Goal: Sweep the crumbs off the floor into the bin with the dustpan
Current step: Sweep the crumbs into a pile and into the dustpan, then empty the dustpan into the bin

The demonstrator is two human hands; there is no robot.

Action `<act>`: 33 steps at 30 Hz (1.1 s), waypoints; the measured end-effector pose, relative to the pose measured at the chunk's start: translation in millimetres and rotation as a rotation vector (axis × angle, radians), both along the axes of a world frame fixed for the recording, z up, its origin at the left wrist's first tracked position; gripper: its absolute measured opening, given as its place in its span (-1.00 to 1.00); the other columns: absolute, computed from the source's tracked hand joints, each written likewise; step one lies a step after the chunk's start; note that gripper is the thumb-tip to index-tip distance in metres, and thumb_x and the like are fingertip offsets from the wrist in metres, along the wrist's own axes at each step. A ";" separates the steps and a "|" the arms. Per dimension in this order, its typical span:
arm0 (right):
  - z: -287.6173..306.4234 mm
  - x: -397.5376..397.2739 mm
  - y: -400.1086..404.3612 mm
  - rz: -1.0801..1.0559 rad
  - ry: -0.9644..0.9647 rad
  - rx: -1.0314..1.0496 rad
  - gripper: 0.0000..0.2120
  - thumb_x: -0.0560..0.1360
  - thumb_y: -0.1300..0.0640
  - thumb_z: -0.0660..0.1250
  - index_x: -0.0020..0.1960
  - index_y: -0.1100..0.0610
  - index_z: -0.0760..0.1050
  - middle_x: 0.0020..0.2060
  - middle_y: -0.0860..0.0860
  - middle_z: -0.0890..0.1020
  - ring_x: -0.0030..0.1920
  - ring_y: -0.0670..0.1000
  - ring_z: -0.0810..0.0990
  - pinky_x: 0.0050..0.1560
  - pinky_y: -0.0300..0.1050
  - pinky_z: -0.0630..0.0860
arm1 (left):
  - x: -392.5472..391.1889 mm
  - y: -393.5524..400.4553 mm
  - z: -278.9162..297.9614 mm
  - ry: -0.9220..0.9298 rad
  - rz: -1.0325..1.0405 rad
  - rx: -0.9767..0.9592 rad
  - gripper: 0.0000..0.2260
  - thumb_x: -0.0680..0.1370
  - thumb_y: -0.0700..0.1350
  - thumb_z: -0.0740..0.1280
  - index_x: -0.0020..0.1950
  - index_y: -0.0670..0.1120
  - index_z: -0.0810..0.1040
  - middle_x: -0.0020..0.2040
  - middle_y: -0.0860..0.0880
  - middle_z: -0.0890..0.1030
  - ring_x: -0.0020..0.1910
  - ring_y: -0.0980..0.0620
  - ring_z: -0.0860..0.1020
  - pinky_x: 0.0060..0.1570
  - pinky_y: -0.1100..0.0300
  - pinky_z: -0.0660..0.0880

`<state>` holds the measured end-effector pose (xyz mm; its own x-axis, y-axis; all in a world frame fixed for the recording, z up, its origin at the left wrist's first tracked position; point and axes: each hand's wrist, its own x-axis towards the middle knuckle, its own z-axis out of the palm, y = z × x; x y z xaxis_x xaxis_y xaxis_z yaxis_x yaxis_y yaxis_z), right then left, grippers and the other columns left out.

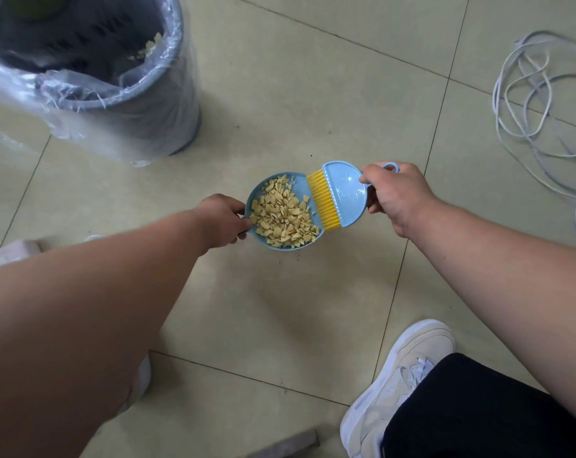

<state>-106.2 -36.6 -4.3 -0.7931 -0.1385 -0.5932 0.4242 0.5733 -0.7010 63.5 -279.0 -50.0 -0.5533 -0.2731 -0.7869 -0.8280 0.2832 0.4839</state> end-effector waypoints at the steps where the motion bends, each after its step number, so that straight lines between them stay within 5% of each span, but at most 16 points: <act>1: 3.8 -2.0 -2.0 -0.008 0.010 -0.004 -0.91 0.34 0.10 0.37 -0.21 0.10 0.61 -0.43 0.02 0.56 -0.39 0.05 0.50 -0.33 -0.09 0.47 | -3.3 -2.4 5.5 0.008 -0.006 -0.009 -0.88 0.64 -0.12 0.41 0.10 -0.07 0.73 -0.21 -0.08 0.69 -0.31 0.02 0.54 -0.33 0.23 0.50; 12: 103.2 -18.5 -45.4 -0.060 0.261 -0.083 -0.90 0.35 0.06 0.38 -0.18 0.08 0.59 -0.38 0.04 0.50 -0.38 0.03 0.45 -0.33 -0.08 0.44 | -40.5 -36.5 121.4 0.124 -0.013 -0.108 -0.84 0.61 -0.18 0.40 -0.14 -0.07 0.70 -0.25 -0.11 0.62 -0.39 0.01 0.46 -0.47 0.29 0.45; 17: 164.6 -23.3 -74.3 -0.084 0.346 -0.161 -0.89 0.36 0.03 0.37 -0.21 0.06 0.53 -0.37 0.04 0.47 -0.38 0.03 0.42 -0.33 -0.03 0.41 | -51.1 -71.6 192.4 0.145 -0.112 -0.272 -0.83 0.57 -0.12 0.40 -0.13 -0.20 0.69 -0.33 -0.15 0.66 -0.39 -0.06 0.52 -0.29 0.13 0.51; 20: 191.8 -23.0 -96.1 -0.075 0.382 -0.198 -0.74 0.36 -0.02 0.37 -0.17 0.20 0.56 -0.37 0.04 0.54 -0.39 0.05 0.49 -0.33 -0.02 0.47 | -52.7 -97.5 238.0 0.151 -0.188 -0.333 -0.79 0.56 -0.11 0.39 -0.06 -0.24 0.72 -0.15 -0.29 0.73 -0.35 -0.07 0.54 -0.19 0.01 0.62; 23: 211.2 -19.2 -122.6 -0.054 0.401 -0.245 -0.71 0.37 -0.07 0.37 -0.09 0.14 0.64 -0.34 0.02 0.61 -0.36 0.06 0.55 -0.30 -0.03 0.50 | -49.6 -125.1 281.1 0.138 -0.250 -0.407 -0.82 0.59 -0.11 0.38 -0.06 -0.18 0.73 -0.09 -0.21 0.76 -0.28 -0.07 0.59 0.01 -0.10 0.67; 29: 226.1 -2.7 -182.7 -0.027 0.356 -0.397 -0.85 0.54 0.02 0.38 0.00 0.08 0.64 -0.38 0.03 0.56 -0.40 0.03 0.47 -0.34 -0.09 0.39 | -32.4 -198.6 311.1 0.111 -0.036 -0.329 -0.84 0.63 -0.27 0.33 0.07 -0.32 0.67 -0.18 -0.25 0.69 -0.37 -0.09 0.55 -0.43 0.14 0.47; 33: 223.8 11.5 -227.5 -0.011 0.321 -0.414 -0.89 0.60 0.06 0.37 0.01 0.08 0.64 -0.29 0.05 0.65 -0.38 -0.01 0.57 -0.27 -0.06 0.61 | -13.7 -233.4 313.0 0.083 0.083 -0.315 -0.83 0.62 -0.33 0.29 0.12 -0.34 0.65 -0.26 -0.16 0.64 -0.49 0.03 0.50 -0.50 0.23 0.43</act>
<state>-94.6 -264.1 219.5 -0.9284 -0.3011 -0.2176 0.1554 0.2172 -0.9637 49.8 -512.4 263.0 -0.5774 -0.5428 -0.6099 -0.8162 0.3627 0.4499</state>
